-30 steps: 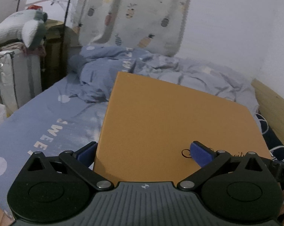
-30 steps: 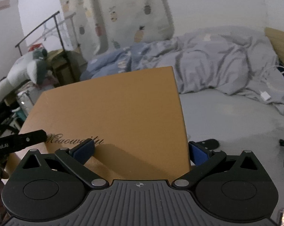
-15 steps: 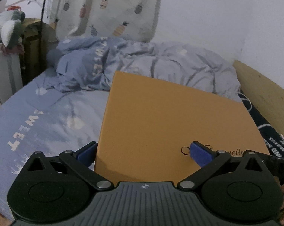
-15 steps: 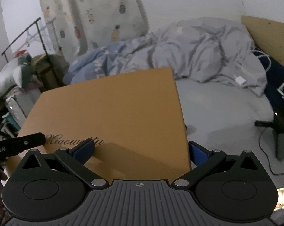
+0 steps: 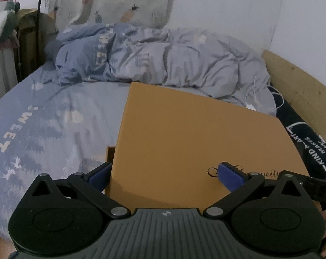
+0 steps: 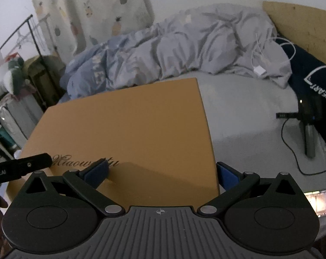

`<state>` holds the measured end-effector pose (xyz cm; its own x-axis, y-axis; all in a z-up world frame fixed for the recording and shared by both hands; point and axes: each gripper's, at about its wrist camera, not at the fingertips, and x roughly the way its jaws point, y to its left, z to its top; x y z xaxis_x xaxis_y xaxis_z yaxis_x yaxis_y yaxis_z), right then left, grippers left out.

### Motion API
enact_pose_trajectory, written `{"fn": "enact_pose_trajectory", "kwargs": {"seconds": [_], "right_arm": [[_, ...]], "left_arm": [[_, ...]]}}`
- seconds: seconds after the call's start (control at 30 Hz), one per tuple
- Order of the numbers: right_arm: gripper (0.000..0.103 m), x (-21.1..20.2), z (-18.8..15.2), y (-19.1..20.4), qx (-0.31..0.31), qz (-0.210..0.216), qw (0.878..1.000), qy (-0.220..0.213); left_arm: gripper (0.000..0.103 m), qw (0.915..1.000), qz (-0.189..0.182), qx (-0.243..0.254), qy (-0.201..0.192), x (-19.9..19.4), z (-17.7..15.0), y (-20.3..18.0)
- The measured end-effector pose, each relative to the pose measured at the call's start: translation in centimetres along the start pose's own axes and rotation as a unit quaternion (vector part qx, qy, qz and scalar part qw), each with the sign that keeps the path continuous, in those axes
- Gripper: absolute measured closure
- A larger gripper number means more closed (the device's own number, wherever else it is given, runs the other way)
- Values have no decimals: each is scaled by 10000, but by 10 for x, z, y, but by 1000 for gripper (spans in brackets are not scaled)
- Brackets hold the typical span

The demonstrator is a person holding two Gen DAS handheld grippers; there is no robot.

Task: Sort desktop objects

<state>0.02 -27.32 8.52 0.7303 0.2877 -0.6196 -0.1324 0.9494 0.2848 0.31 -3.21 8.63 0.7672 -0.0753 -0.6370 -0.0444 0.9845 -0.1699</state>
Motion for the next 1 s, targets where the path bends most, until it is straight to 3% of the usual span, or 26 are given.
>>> {"fn": "enact_pose_trajectory", "kwargs": {"seconds": [0.37, 1.0], "right_arm": [[0, 21, -16, -7, -44, 33, 9998, 193], [0, 99, -18, 8, -259, 197, 9972, 672]], "left_arm": [[0, 9998, 59, -102, 176, 16, -19, 3], [0, 9974, 279, -409, 523, 61, -33, 39]]}}
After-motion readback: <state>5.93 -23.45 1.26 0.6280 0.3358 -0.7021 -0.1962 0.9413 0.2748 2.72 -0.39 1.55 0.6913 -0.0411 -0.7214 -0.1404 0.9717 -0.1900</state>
